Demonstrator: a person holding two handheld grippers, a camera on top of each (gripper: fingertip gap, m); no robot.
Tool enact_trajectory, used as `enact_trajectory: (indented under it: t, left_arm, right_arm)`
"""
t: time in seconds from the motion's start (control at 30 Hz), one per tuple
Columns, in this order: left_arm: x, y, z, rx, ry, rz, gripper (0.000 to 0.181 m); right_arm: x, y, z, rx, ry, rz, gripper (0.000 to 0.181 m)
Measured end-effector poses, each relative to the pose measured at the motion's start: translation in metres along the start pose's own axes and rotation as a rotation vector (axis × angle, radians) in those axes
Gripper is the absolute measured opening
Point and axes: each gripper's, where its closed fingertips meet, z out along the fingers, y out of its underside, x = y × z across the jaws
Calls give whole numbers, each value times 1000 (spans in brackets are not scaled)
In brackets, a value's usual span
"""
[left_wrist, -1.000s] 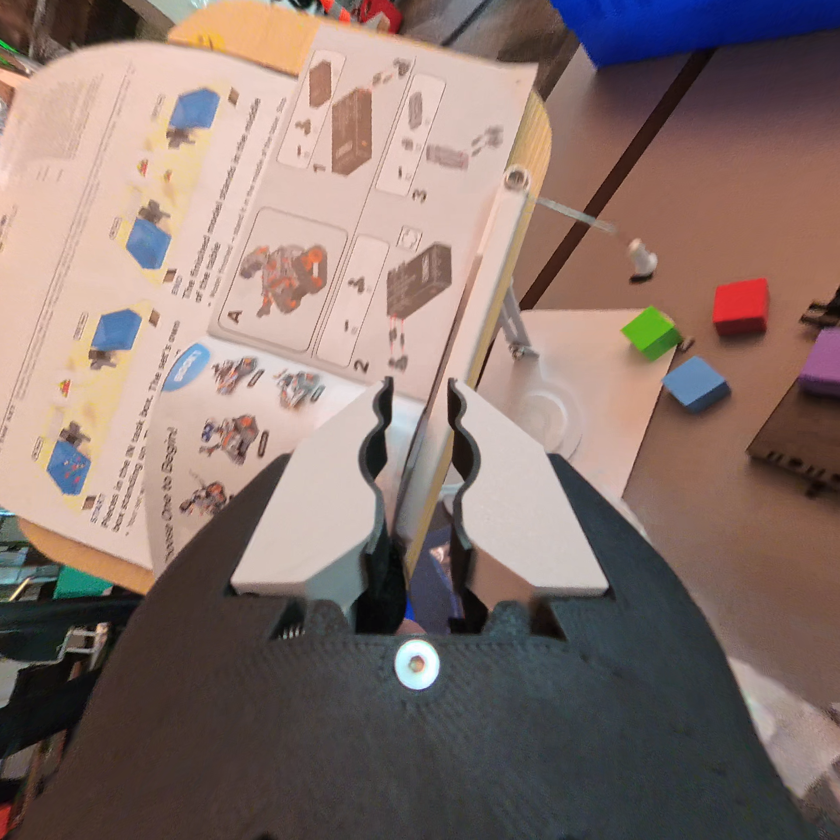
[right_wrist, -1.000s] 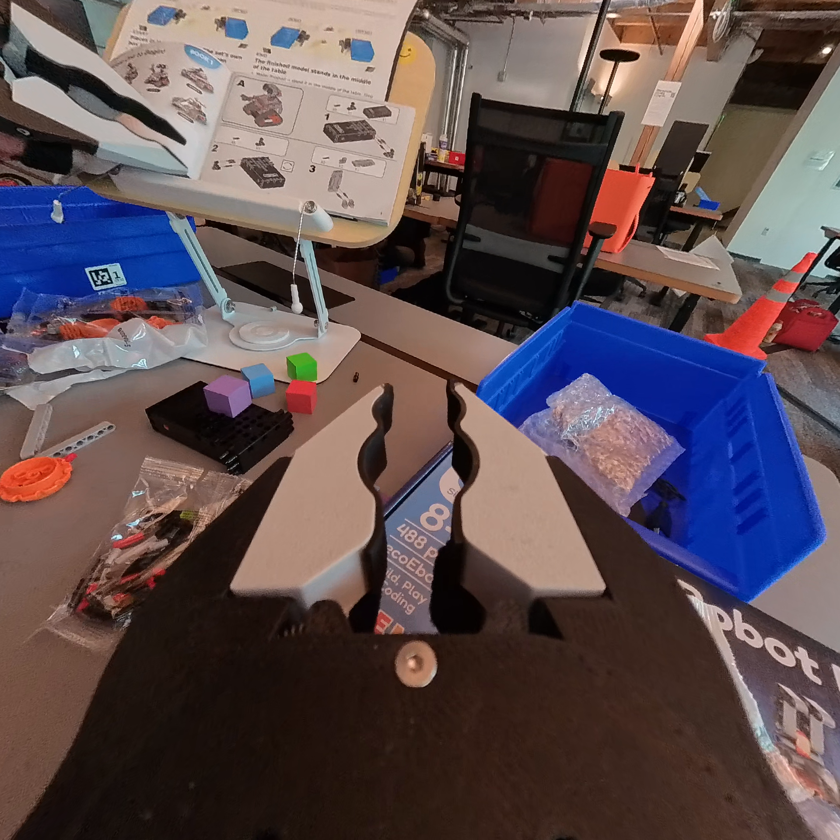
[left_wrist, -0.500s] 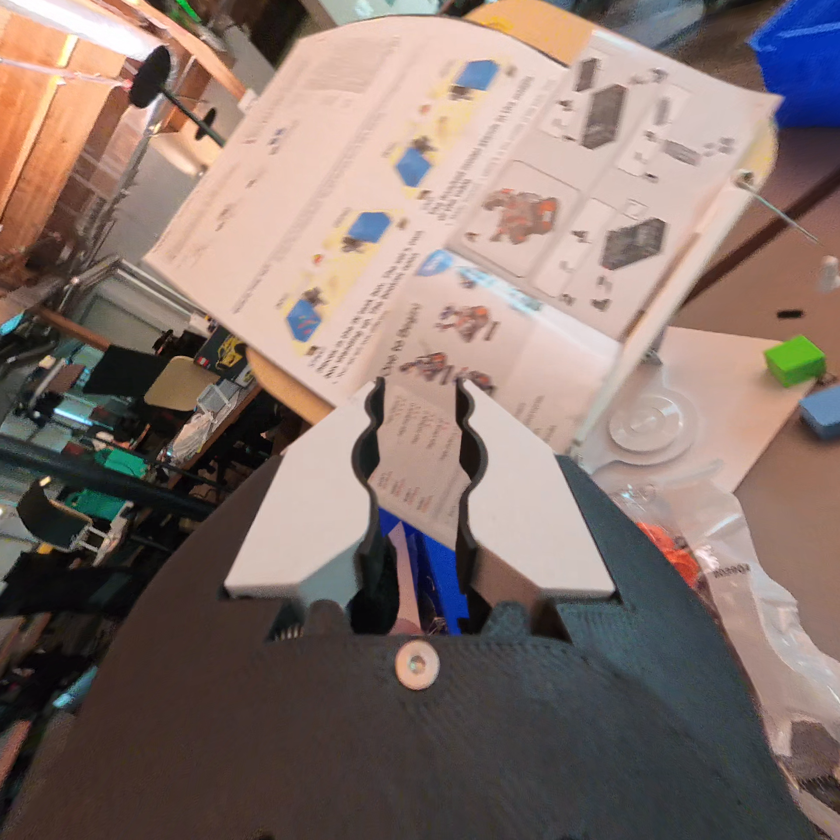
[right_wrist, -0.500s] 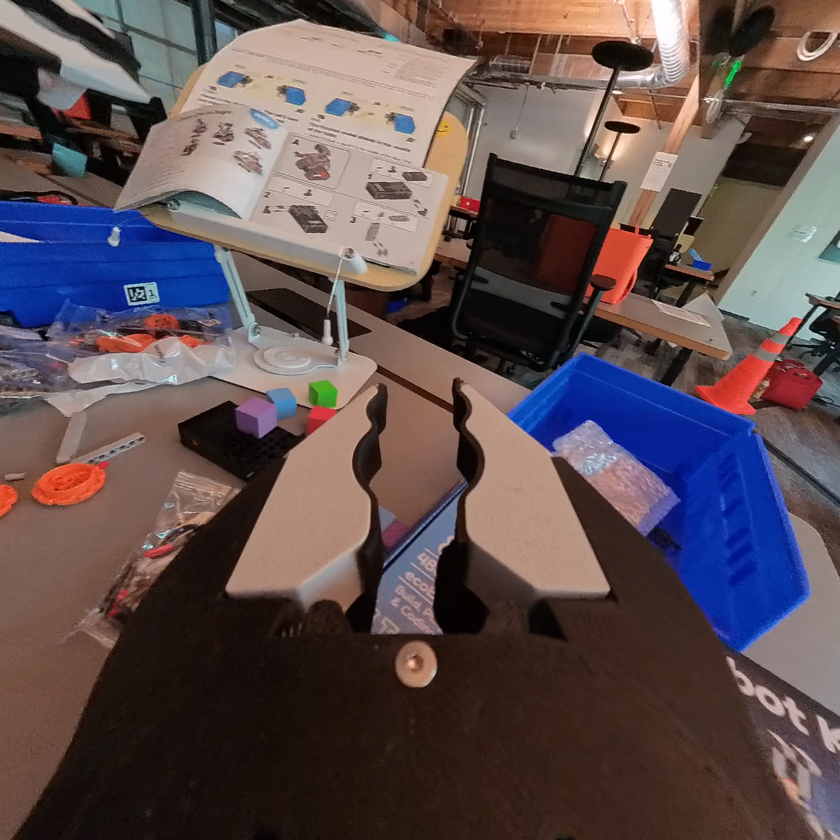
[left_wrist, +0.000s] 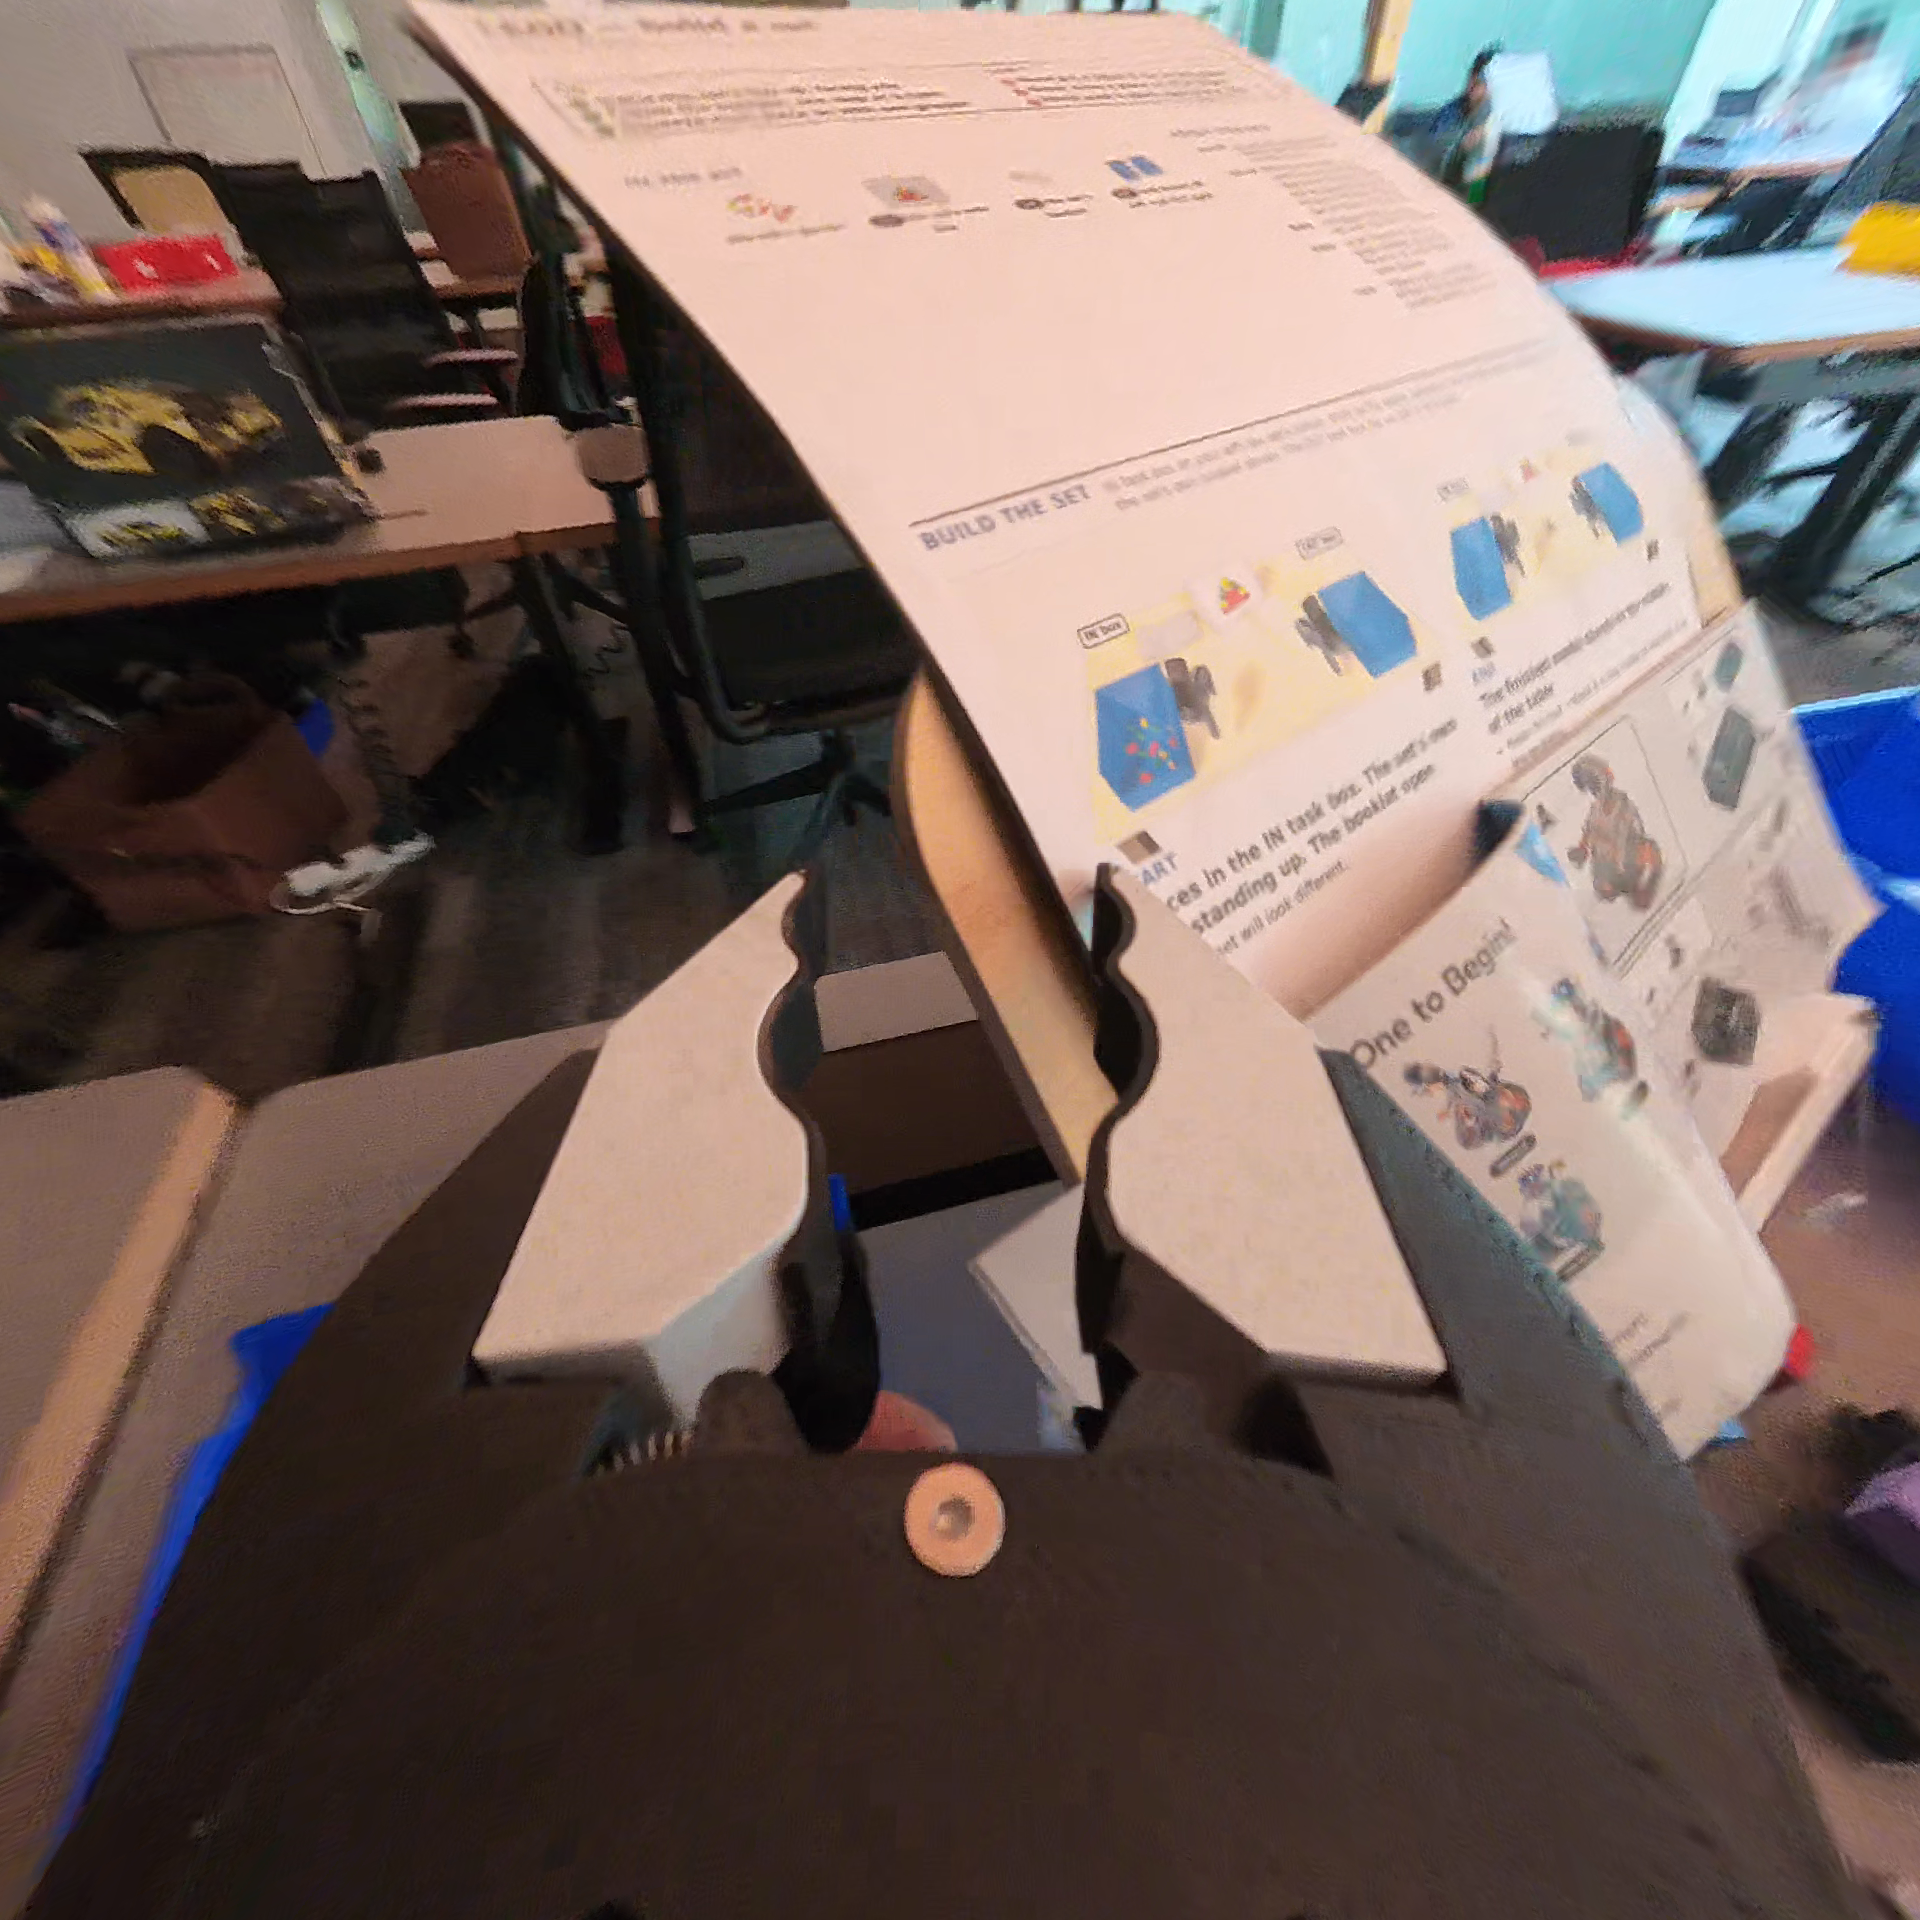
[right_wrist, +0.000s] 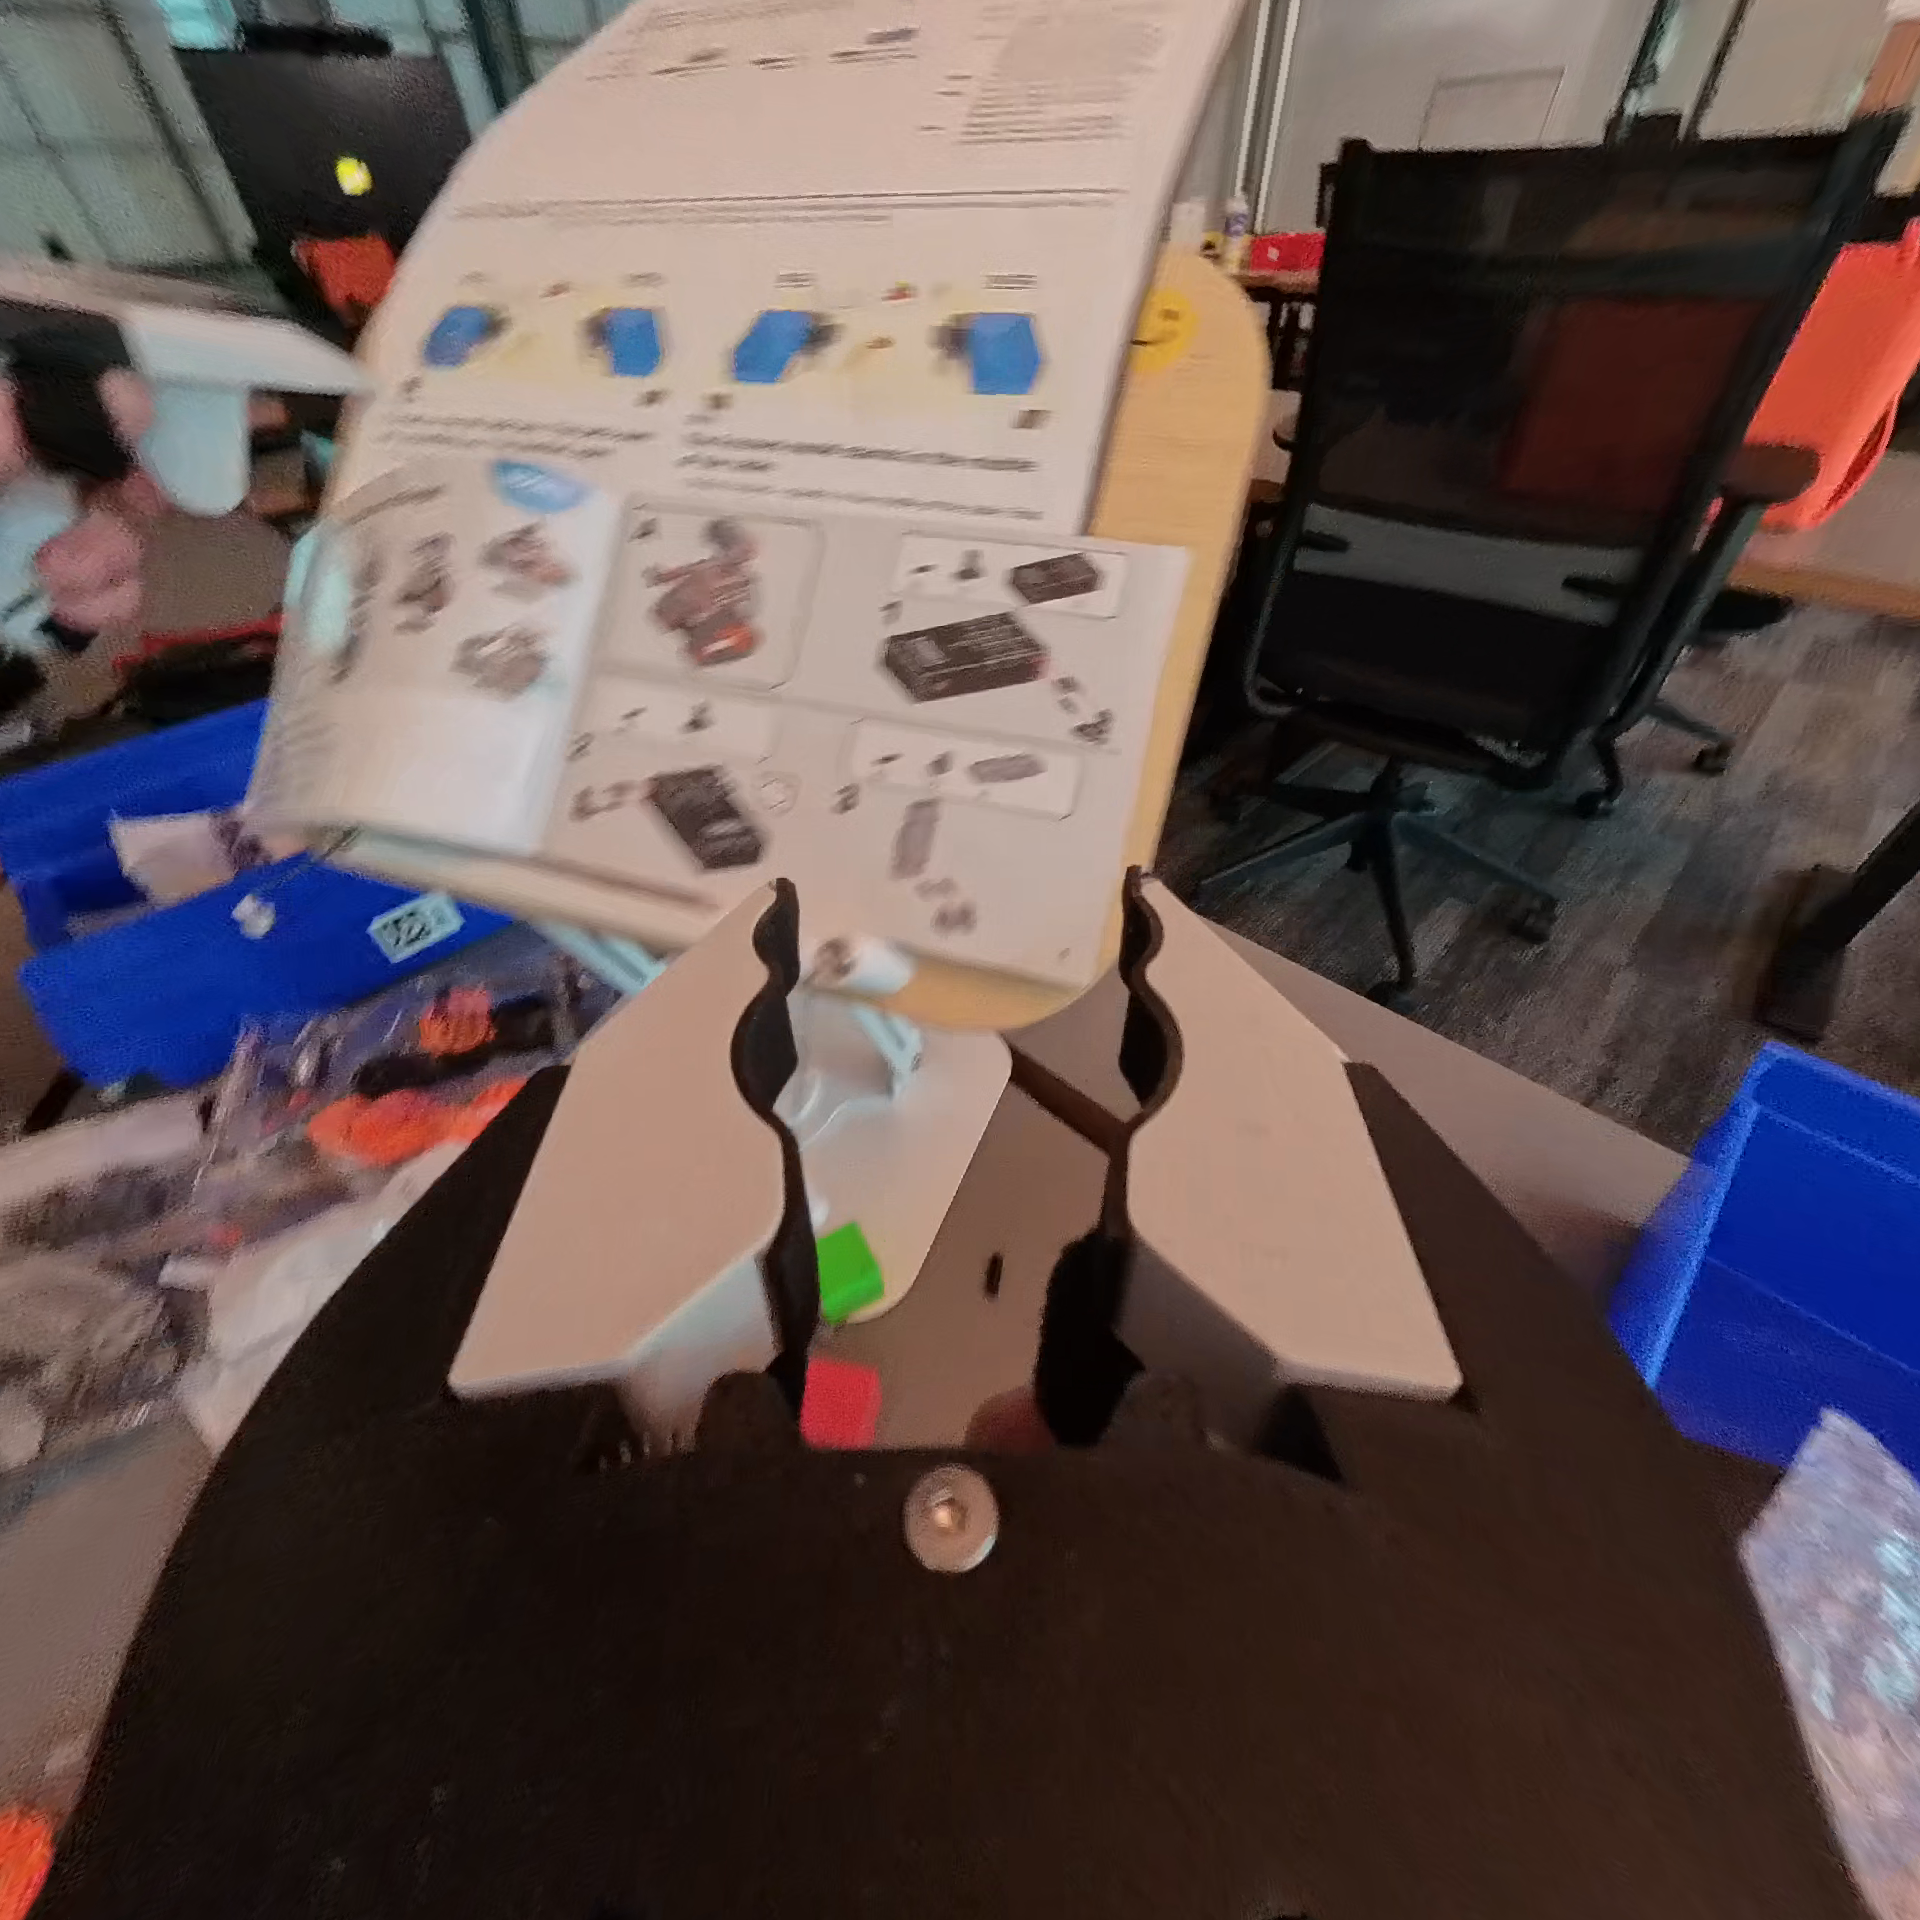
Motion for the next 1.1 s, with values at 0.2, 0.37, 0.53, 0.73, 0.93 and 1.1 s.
enact_trajectory:
  t: [0.2,0.37,0.53,0.73,0.93,1.1]
  left_arm:
    - [14,5,21,3,260,-201,39]
    - [22,4,33,35,369,-349,35]
    - [22,3,40,60,427,-438,30]
    - [22,3,46,88,456,-509,28]
    - [19,3,54,88,470,-565,26]
    - [21,4,52,114,494,-592,24]
  right_arm:
    - [58,9,78,12,-137,336,74]
    - [44,4,105,53,-365,456,51]
    - [38,1,114,70,-449,485,48]
    - [32,-3,124,72,-479,516,47]
    - [34,-5,132,107,-528,603,43]
    - [35,-6,134,121,-541,621,42]
